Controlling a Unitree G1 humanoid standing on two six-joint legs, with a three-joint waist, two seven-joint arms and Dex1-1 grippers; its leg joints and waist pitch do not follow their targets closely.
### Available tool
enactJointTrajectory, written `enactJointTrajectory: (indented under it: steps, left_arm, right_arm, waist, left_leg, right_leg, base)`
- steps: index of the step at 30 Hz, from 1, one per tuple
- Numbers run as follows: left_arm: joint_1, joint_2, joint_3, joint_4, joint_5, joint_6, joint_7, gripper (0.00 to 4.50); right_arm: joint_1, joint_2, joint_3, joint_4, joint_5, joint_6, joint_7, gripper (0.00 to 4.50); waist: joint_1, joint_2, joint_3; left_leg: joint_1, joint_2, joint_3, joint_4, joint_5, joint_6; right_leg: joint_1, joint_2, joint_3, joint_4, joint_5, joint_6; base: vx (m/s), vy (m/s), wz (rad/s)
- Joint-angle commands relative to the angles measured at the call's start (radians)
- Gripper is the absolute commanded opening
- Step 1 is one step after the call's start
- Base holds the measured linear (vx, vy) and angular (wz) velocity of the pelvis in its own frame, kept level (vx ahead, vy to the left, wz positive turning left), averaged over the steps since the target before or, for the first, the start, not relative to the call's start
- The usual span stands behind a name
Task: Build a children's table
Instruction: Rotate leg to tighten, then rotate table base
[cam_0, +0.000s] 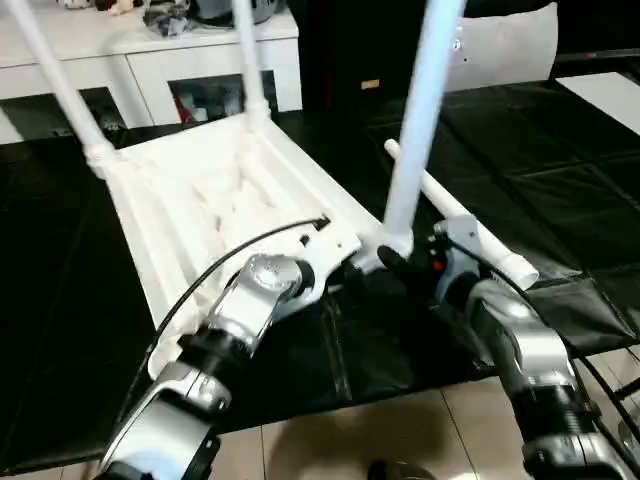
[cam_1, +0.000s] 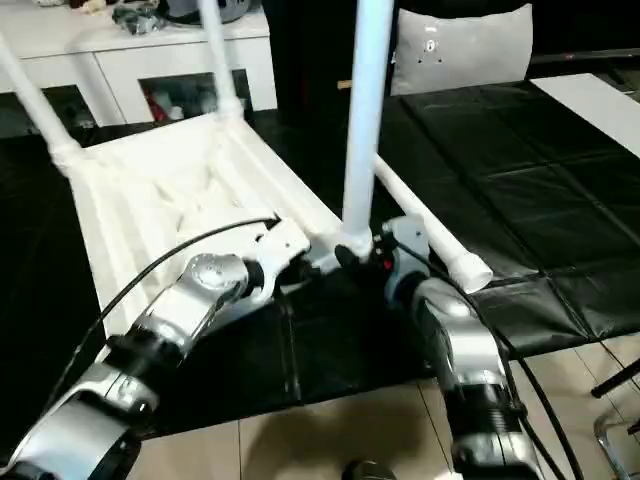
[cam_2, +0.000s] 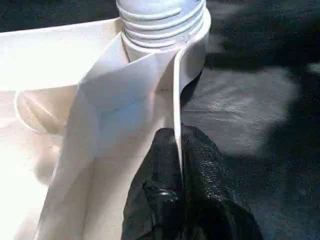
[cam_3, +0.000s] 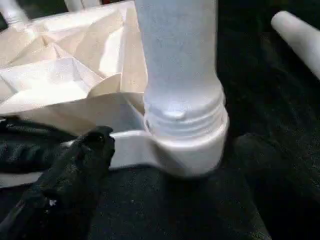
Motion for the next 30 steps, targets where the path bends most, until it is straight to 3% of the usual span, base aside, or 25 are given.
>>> enactJointTrajectory:
  steps: [1, 5, 6, 8, 9, 10, 13, 15, 19, 20, 21, 22, 24, 25, 26, 28, 30]
  left_arm:
    - [-0.03, -0.004, 0.067, -0.008, -0.034, -0.073, 0.065, 0.0]
    - [-0.025, -0.014, 0.069, -0.01, -0.066, -0.125, 0.02, 0.0]
    - [-0.023, -0.017, 0.072, -0.015, -0.079, -0.131, 0.001, 0.27]
    - [-0.007, -0.005, 0.064, -0.051, -0.093, -0.128, -0.053, 0.27]
    - [0.0, 0.004, 0.058, -0.067, -0.088, -0.129, -0.06, 0.44]
    - [0.004, 0.014, 0.059, -0.077, -0.077, -0.139, -0.045, 0.58]
    - [0.03, 0.067, 0.073, -0.155, -0.072, -0.115, -0.044, 0.68]
    - [0.046, 0.101, 0.082, -0.208, -0.073, -0.083, -0.058, 0.68]
    - [0.07, 0.199, 0.144, -0.293, -0.054, -0.01, -0.028, 0.68]
    - [0.074, 0.216, 0.153, -0.301, -0.05, 0.003, -0.024, 0.68]
    - [0.08, 0.24, 0.164, -0.311, -0.043, 0.022, -0.022, 0.68]
    - [0.087, 0.267, 0.171, -0.322, -0.034, 0.035, -0.02, 0.4]
    - [0.096, 0.3, 0.175, -0.332, -0.017, 0.052, -0.011, 0.33]
    - [0.114, 0.376, 0.175, -0.341, 0.025, 0.087, -0.01, 0.3]
    - [0.131, 0.433, 0.174, -0.357, 0.053, 0.125, -0.013, 0.17]
    - [0.145, 0.475, 0.168, -0.363, 0.08, 0.145, -0.012, 0.07]
    - [0.161, 0.53, 0.156, -0.351, 0.122, 0.157, -0.004, 0.07]
  right_arm:
    - [0.011, 0.009, -0.016, -0.051, 0.011, -0.009, -0.021, 4.44]
    - [0.037, 0.033, -0.027, -0.091, 0.027, 0.016, -0.048, 4.44]
    - [0.044, 0.04, -0.026, -0.103, 0.029, 0.027, -0.06, 4.5]
    - [0.055, 0.042, 0.001, -0.115, 0.027, 0.077, -0.056, 4.5]
    - [0.059, 0.035, 0.021, -0.117, 0.018, 0.089, -0.044, 4.5]
    - [0.062, 0.03, 0.04, -0.121, 0.006, 0.091, -0.036, 4.5]
    - [0.058, 0.023, 0.067, -0.124, -0.005, 0.102, -0.02, 4.5]
    - [0.054, 0.019, 0.075, -0.119, -0.009, 0.111, -0.016, 4.5]
    - [0.047, 0.019, 0.094, -0.107, -0.023, 0.122, -0.015, 4.5]
    - [0.045, 0.018, 0.097, -0.104, -0.024, 0.123, -0.013, 4.5]
    - [0.042, 0.018, 0.102, -0.102, -0.026, 0.125, -0.01, 4.5]
    - [0.038, 0.016, 0.108, -0.098, -0.026, 0.128, -0.007, 4.5]
    - [0.033, 0.013, 0.117, -0.092, -0.026, 0.13, -0.005, 4.5]
    - [0.019, 0.01, 0.132, -0.076, -0.031, 0.13, 0.002, 4.5]
    - [0.008, 0.009, 0.141, -0.063, -0.039, 0.126, 0.005, 4.5]
    - [-0.002, 0.014, 0.143, -0.051, -0.042, 0.124, 0.003, 4.5]
    - [-0.023, 0.02, 0.151, -0.027, -0.05, 0.114, 0.002, 4.5]
  waist:
    - [0.015, -0.021, -0.081]
    - [0.022, -0.023, -0.081]
    - [0.024, -0.022, -0.079]
    - [0.034, -0.02, -0.079]
    - [0.042, -0.018, -0.081]
    - [0.051, -0.009, -0.079]
    - [0.058, -0.013, -0.073]
    - [0.064, -0.009, -0.071]
    - [0.065, -0.012, -0.068]
    - [0.063, -0.008, -0.069]
    - [0.059, -0.012, -0.067]
    - [0.059, -0.011, -0.066]
    - [0.058, -0.007, -0.066]
    - [0.057, -0.01, -0.065]
    - [0.051, -0.005, -0.064]
    - [0.048, -0.004, -0.063]
    - [0.047, 0.0, -0.064]
  left_leg:
    - [-0.012, 0.021, -0.003, -0.055, -0.112, 0.163]
    - [-0.006, 0.023, 0.0, -0.056, -0.111, 0.173]
    - [-0.006, 0.023, 0.0, -0.057, -0.114, 0.173]
    - [-0.005, 0.022, 0.001, -0.057, -0.118, 0.165]
    - [-0.001, 0.029, -0.001, -0.059, -0.114, 0.16]
    - [0.002, 0.032, -0.002, -0.06, -0.117, 0.155]
    - [0.003, 0.03, 0.002, -0.065, -0.162, 0.135]
    - [0.009, 0.031, 0.002, -0.069, -0.186, 0.108]
    - [0.013, 0.03, 0.001, -0.072, -0.219, 0.083]
    - [0.014, 0.03, -0.001, -0.073, -0.222, 0.073]
    - [0.013, 0.028, -0.001, -0.075, -0.228, 0.069]
    - [0.014, 0.027, -0.001, -0.075, -0.234, 0.069]
    - [0.02, 0.026, -0.002, -0.075, -0.246, 0.06]
    - [0.018, 0.026, -0.001, -0.076, -0.246, 0.062]
    - [0.015, 0.028, -0.005, -0.08, -0.256, 0.055]
    - [0.021, 0.027, -0.004, -0.08, -0.269, 0.051]
    - [0.022, 0.027, -0.004, -0.079, -0.258, 0.05]
  right_leg:
    - [0.087, -0.048, 0.044, -0.055, -0.305, -0.124]
    - [0.081, -0.048, 0.046, -0.055, -0.306, -0.136]
    - [0.081, -0.049, 0.047, -0.058, -0.314, -0.136]
    - [0.08, -0.049, 0.047, -0.059, -0.326, -0.134]
    - [0.08, -0.052, 0.05, -0.054, -0.313, -0.141]
    - [0.077, -0.051, 0.051, -0.053, -0.303, -0.147]
    - [0.077, -0.049, 0.051, -0.058, -0.34, -0.132]
    - [0.073, -0.049, 0.054, -0.06, -0.37, -0.118]
    - [0.072, -0.049, 0.054, -0.061, -0.412, -0.103]
    - [0.073, -0.05, 0.055, -0.057, -0.41, -0.101]
    - [0.074, -0.047, 0.054, -0.058, -0.411, -0.095]
    - [0.073, -0.047, 0.054, -0.06, -0.422, -0.092]
    - [0.07, -0.049, 0.055, -0.061, -0.439, -0.087]
    - [0.07, -0.046, 0.056, -0.062, -0.436, -0.086]
    - [0.071, -0.044, 0.057, -0.052, -0.419, -0.089]
    - [0.067, -0.045, 0.059, -0.056, -0.428, -0.087]
    - [0.066, -0.045, 0.062, -0.054, -0.412, -0.105]
  base:
    - [0.0, 0.0, 0.0]
    - [0.0, 0.0, 0.0]
    - [0.0, 0.0, 0.0]
    - [0.0, 0.0, 0.0]
    - [0.0, 0.0, 0.0]
    - [0.0, 0.0, 0.0]
    - [0.0, 0.0, 0.0]
    - [0.0, 0.0, 0.0]
    - [0.0, 0.0, 0.0]
    - [0.0, 0.0, 0.0]
    - [0.0, 0.0, 0.0]
    - [0.0, 0.0, 0.0]
    - [0.0, 0.0, 0.0]
    - [0.0, 0.0, 0.0]
    - [0.0, 0.0, 0.0]
    - [0.0, 0.0, 0.0]
    - [0.0, 0.0, 0.0]
